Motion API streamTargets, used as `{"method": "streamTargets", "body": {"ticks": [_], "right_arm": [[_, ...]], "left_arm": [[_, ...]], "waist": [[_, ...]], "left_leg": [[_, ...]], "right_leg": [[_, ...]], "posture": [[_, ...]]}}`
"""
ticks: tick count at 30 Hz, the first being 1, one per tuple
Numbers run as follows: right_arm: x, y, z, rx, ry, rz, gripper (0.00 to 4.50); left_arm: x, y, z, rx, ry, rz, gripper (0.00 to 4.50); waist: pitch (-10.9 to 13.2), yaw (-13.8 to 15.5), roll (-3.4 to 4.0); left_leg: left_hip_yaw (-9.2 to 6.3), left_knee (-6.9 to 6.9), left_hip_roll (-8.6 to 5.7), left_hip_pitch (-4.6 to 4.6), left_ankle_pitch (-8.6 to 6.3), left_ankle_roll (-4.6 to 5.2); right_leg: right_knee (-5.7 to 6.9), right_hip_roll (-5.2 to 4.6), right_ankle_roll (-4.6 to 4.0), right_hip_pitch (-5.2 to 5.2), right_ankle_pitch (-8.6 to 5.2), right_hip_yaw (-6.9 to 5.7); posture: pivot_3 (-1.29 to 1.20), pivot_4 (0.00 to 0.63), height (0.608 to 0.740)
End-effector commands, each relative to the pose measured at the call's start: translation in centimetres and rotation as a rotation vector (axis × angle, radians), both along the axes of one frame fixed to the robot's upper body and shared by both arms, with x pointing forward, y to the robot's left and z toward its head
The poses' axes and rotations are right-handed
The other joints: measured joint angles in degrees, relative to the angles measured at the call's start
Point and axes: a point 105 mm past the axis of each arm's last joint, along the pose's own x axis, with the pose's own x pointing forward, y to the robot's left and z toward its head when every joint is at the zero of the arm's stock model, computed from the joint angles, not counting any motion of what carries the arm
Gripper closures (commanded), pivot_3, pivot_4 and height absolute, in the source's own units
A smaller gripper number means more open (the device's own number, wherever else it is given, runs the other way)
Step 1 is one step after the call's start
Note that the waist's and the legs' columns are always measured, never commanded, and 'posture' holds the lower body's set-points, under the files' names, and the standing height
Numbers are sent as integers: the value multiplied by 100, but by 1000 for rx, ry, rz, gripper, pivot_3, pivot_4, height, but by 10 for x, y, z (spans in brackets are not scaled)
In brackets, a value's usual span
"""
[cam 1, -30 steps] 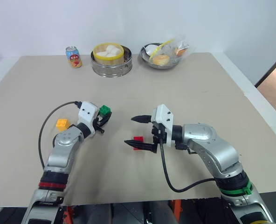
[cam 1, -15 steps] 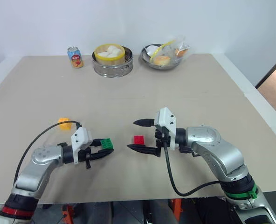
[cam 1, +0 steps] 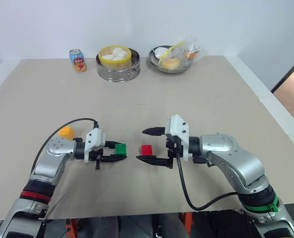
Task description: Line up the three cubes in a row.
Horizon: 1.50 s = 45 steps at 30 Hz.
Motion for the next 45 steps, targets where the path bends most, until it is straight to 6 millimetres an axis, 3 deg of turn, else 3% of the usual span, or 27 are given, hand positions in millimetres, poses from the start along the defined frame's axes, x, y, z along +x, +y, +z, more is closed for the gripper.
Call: {"method": "streamTargets", "body": {"ticks": [1,31,38,40,45], "right_arm": [[-5,-1,14,21,-58,5,0],[-5,-3,13,11,-57,3,0],[-5,-3,12,13,-55,-1,0],[-5,-2,12,13,-56,-1,0],[-4,-2,13,18,-60,0,0]], "left_arm": [[4,-2,8,7,-57,-19,3152],[12,8,-4,110,-49,-13,3152],[12,8,0,113,-55,-28,521],[11,11,1,121,-60,-30,218],[6,23,13,115,-78,4,218]], "waist": [[0,0,0],[0,0,0],[0,-1,0],[0,-1,0],[0,-2,0]], "left_leg": [[0,0,1,0,0,0],[1,2,3,2,0,0],[1,2,4,1,1,1],[1,2,4,1,0,0],[1,2,9,2,0,0]], "right_leg": [[0,0,-1,0,1,0],[0,5,-4,1,5,1],[0,5,-5,2,6,1],[0,5,-5,1,5,1],[0,10,-6,1,5,1]], "posture": [[0,150,740],[0,150,740],[0,150,740],[0,150,740],[0,150,740]]}}
